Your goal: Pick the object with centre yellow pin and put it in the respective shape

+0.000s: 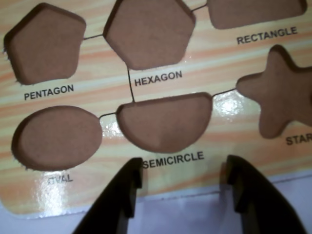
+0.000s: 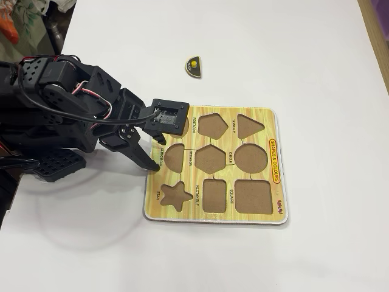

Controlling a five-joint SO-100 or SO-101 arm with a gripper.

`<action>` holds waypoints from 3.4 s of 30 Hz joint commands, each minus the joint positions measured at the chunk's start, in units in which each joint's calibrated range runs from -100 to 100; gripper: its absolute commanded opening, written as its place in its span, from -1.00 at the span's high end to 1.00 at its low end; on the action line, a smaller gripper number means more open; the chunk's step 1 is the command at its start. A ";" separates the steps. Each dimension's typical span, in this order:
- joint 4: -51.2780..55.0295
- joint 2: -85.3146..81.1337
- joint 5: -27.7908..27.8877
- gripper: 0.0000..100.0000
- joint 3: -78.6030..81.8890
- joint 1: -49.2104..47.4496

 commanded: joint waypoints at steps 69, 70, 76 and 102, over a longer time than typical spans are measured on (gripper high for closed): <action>0.13 0.03 -0.53 0.60 0.27 -0.27; -0.13 0.03 -0.53 0.60 0.27 -0.36; -0.30 2.96 -0.58 0.60 -2.52 -0.76; 0.30 42.88 0.10 0.60 -44.96 -10.81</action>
